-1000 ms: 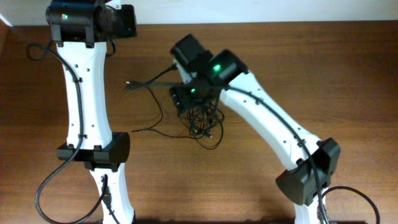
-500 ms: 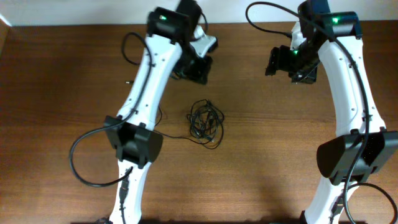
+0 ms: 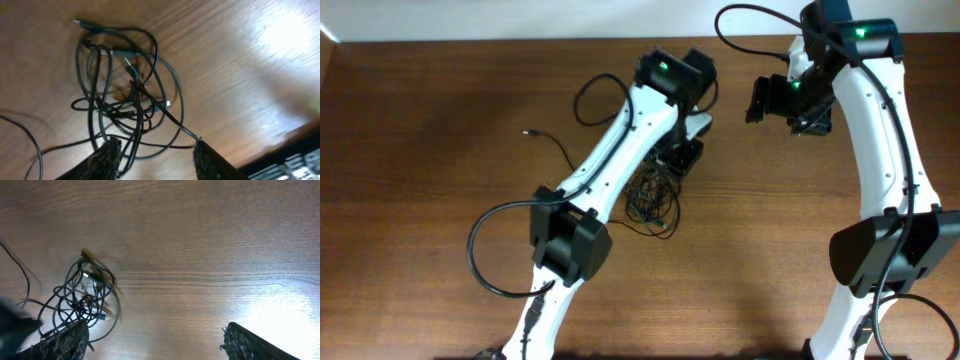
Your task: Untangle cables
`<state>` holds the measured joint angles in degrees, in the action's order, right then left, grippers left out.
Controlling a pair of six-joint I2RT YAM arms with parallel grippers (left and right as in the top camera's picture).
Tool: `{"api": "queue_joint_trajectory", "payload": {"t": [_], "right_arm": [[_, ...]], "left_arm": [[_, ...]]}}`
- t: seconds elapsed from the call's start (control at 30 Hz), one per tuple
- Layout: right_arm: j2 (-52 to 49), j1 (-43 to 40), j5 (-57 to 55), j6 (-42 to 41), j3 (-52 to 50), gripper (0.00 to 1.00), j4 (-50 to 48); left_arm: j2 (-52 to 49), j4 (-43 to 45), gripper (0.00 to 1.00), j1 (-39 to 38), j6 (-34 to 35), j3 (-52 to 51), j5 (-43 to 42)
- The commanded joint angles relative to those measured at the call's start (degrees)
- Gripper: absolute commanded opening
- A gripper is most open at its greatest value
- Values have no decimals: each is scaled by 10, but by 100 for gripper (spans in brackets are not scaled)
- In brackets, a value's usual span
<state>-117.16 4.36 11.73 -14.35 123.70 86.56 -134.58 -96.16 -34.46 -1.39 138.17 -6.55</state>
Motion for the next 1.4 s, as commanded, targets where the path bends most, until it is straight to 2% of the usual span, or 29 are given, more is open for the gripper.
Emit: {"api": "queue_joint_trajectory", "payload": {"t": [0.0,0.27,0.43,0.67,0.8,0.9,0.93,0.97,1.07,1.23,1.27,1.37], "right_arm": [[24,-3,1,6,1,88,0],[24,-3,1,6,1,88,0],[24,-3,1,6,1,87,0],[24,-3,1,6,1,88,0],[24,-3,1,6,0,88,0],[24,-3,1,6,0,88,0],[24,-3,1,6,0,88,0],[24,-3,1,6,1,88,-2],[24,-2,1,6,0,88,-4],[24,2,40,6,0,87,-10],[24,2,63,9,0,86,-19],[24,6,182,50,0,77,-52]], "left_arm": [[0,21,44,-4,-32,-46,19],[0,104,45,-4,-30,-122,-16],[-1,123,46,-4,-30,-143,-16],[-1,133,42,-4,-29,-174,-16],[-3,143,28,-4,-27,-178,-16],[-3,154,11,-4,-25,-178,-16],[-3,158,2,-2,-25,-177,-15],[-3,162,0,3,-25,-168,-13],[-2,142,0,23,-23,-64,-11],[-1,97,0,68,32,235,-12],[-1,89,0,76,38,288,-16],[-1,64,0,88,38,387,-42]]}}
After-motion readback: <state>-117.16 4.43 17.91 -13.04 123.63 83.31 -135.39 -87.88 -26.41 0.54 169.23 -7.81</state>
